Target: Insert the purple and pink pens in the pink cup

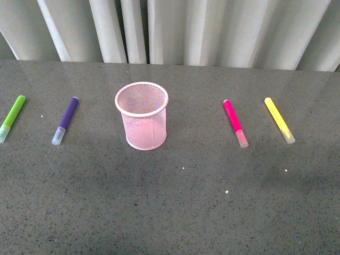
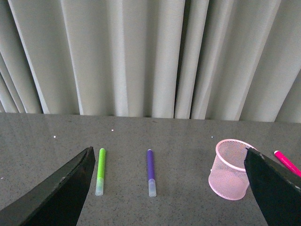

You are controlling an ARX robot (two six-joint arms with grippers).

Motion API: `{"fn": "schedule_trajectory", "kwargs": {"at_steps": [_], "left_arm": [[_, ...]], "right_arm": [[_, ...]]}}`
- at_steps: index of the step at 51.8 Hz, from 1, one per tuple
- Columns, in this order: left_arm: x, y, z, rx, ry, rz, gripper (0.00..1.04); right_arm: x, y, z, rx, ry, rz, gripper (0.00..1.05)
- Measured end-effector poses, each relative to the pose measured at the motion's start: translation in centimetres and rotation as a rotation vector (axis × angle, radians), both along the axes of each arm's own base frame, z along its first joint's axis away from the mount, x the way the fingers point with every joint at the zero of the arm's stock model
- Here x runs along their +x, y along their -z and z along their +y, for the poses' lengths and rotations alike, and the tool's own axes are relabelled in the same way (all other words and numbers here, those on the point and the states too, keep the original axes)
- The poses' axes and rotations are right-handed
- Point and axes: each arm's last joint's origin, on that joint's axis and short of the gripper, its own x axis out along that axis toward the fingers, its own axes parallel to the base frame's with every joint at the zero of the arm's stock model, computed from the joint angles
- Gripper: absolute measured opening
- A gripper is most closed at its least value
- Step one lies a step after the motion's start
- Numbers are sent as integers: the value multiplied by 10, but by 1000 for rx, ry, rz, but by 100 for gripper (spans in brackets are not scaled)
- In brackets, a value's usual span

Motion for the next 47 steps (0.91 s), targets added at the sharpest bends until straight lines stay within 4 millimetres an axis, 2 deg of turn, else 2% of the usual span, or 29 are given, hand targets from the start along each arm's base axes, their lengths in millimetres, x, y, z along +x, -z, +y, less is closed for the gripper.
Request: {"fn": "schedule_trajectory", "kwargs": {"at_steps": [2, 6, 11, 16, 21, 30, 37, 47], "left_arm": [[1, 1, 0, -29, -16, 58, 98], [2, 3, 0, -211, -76, 380, 98], [8, 10, 0, -304, -100, 457, 98], [18, 5, 2, -401, -74, 457, 98], [48, -13, 10, -483, -29, 439, 98], [115, -35, 17, -400, 30, 423, 98], [154, -31, 19, -361, 41, 501, 98], [194, -10, 17, -282, 61, 589, 98]], "right_arm": [[0, 0, 0, 0, 0, 0, 98], [0, 0, 0, 0, 0, 0, 98], [0, 0, 0, 0, 0, 0, 98], [0, 0, 0, 0, 0, 0, 98], [0, 0, 0, 0, 0, 0, 98], [0, 0, 0, 0, 0, 0, 98], [0, 0, 0, 0, 0, 0, 98], [0, 0, 0, 0, 0, 0, 98]]}}
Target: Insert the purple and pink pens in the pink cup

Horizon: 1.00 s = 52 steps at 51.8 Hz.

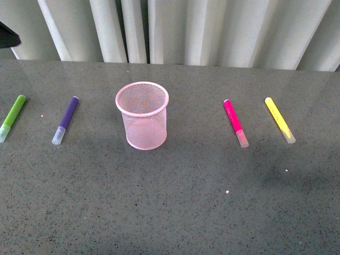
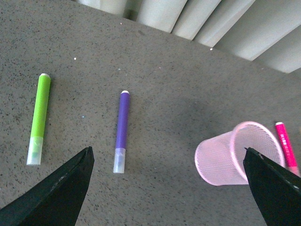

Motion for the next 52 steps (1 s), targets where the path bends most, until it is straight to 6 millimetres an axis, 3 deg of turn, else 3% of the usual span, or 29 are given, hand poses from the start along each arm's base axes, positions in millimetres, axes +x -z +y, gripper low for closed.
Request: {"fn": "schedule_trajectory", "kwargs": {"at_steps": [7, 26, 52], "left_arm": [[28, 23, 0, 62, 50, 21, 98], [70, 74, -5, 235, 114, 81, 98], [109, 96, -26, 311, 145, 97, 98]], "right_arm": [[0, 0, 0, 0, 0, 0, 98], [0, 0, 0, 0, 0, 0, 98], [0, 0, 0, 0, 0, 0, 98]]}}
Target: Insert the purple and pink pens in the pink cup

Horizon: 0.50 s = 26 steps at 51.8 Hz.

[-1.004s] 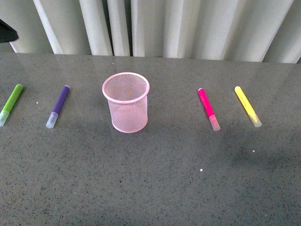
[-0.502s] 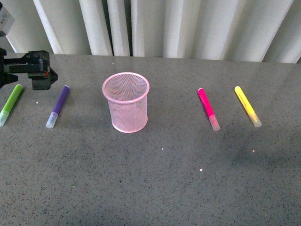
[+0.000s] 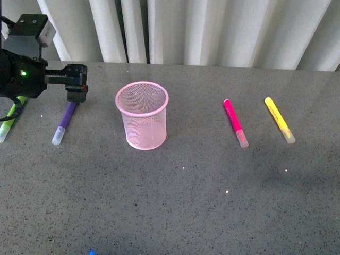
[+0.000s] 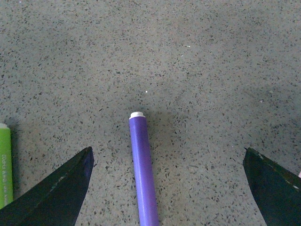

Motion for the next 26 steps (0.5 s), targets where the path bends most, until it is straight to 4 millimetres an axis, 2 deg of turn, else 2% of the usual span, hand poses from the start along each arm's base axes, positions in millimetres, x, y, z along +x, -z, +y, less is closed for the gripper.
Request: {"fn": "schedule_trajectory", "kwargs": {"at_steps": [26], "left_arm": [[26, 31, 1, 68, -33, 60, 98]], "right_arm": [[0, 0, 0, 0, 0, 0, 98]]}}
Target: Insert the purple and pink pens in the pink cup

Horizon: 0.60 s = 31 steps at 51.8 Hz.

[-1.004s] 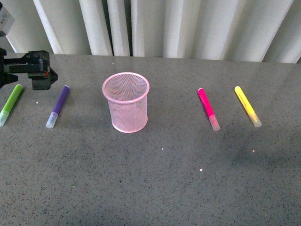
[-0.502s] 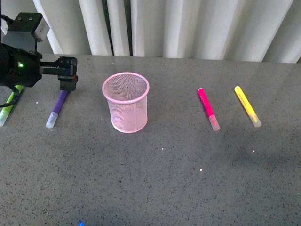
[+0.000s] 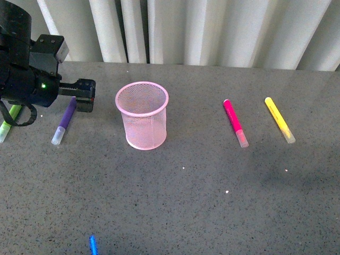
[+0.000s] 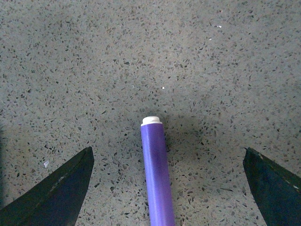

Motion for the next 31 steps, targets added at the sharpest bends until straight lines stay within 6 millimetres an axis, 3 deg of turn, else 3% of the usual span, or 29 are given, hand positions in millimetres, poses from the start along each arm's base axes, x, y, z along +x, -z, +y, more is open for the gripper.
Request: {"fn": "schedule_trajectory", "kwargs": {"at_steps": [15, 31], "left_arm": [[8, 17, 7, 31, -6, 33, 98], [11, 19, 9, 43, -15, 32, 98]], "right_arm": [[0, 0, 0, 0, 0, 0, 98], [0, 0, 0, 0, 0, 0, 98]]}}
